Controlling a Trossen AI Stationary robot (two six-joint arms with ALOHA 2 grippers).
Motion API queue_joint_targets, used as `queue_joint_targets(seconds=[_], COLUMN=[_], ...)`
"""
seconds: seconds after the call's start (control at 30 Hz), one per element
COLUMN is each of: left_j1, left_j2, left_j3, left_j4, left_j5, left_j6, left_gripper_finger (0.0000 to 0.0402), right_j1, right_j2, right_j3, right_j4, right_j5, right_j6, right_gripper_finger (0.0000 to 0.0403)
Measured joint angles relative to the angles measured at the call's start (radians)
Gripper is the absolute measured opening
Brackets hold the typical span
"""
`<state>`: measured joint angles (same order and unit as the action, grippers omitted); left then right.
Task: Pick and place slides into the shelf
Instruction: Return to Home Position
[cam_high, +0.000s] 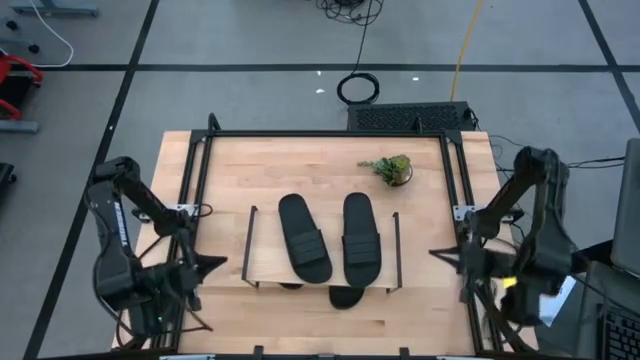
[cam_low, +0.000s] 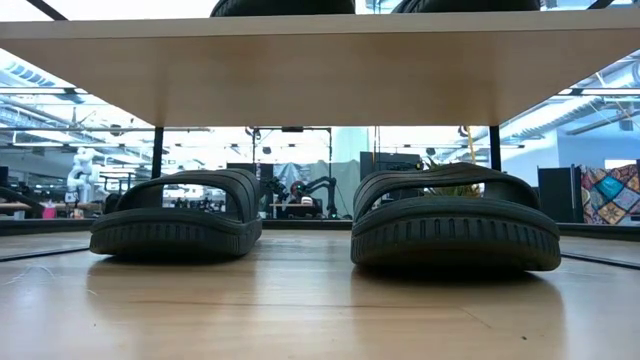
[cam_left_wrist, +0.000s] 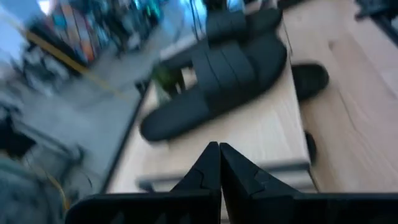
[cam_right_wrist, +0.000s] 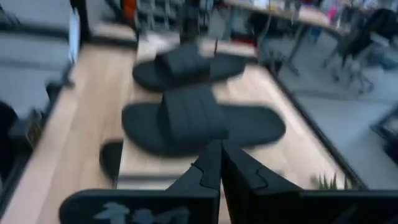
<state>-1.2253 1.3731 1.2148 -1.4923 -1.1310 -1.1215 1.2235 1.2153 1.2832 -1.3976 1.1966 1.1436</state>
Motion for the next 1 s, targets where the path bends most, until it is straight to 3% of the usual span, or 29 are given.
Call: queue_joint_targets(seconds=[0.13, 0.23, 0.3, 0.37, 0.43, 0.47, 0.6, 0.73, 0.8, 1.0], left_j1=[0.002, 0.006, 0.007, 0.008, 0.008, 0.01, 0.035, 0.124, 0.195, 0.455], left_j2=[-0.067, -0.126, -0.169, -0.207, -0.232, -0.243, -0.271, -0.29, -0.303, -0.388], left_j3=[0.0, 0.0, 0.0, 0.0, 0.0, 0.0, 0.0, -0.039, -0.069, -0.164], left_j4=[0.044, 0.07, 0.096, 0.143, 0.223, 0.276, 0.565, 0.91, 1.035, 1.159], left_j5=[-0.111, -0.168, -0.197, -0.204, -0.198, -0.182, -0.033, 0.296, 0.44, 0.633], left_j6=[0.129, 0.197, 0.242, 0.309, 0.422, 0.499, 0.892, 1.364, 1.528, 1.573], left_gripper_finger=[0.0, 0.0, 0.0, 0.0, 0.0, 0.0, 0.0, 0.0, 0.0, 0.0], right_j1=[-0.025, -0.075, -0.114, -0.157, -0.199, -0.217, -0.301, -0.425, -0.499, -0.726], right_j2=[-0.158, -0.262, -0.311, -0.342, -0.36, -0.369, -0.402, -0.408, -0.41, -0.404], right_j3=[-0.113, -0.235, -0.33, -0.423, -0.483, -0.492, -0.486, -0.486, -0.483, -0.443], right_j4=[0.249, 0.627, 0.977, 1.335, 1.544, 1.567, 1.467, 1.473, 1.484, 1.36], right_j5=[0.039, -0.017, -0.154, -0.398, -0.626, -0.672, -0.678, -0.848, -0.92, -0.937], right_j6=[-0.239, -0.602, -0.943, -1.277, -1.499, -1.546, -1.512, -1.501, -1.501, -1.444], right_gripper_finger=[0.0, 0.0, 0.0, 0.0, 0.0, 0.0, 0.0, 0.0, 0.0, 0.0])
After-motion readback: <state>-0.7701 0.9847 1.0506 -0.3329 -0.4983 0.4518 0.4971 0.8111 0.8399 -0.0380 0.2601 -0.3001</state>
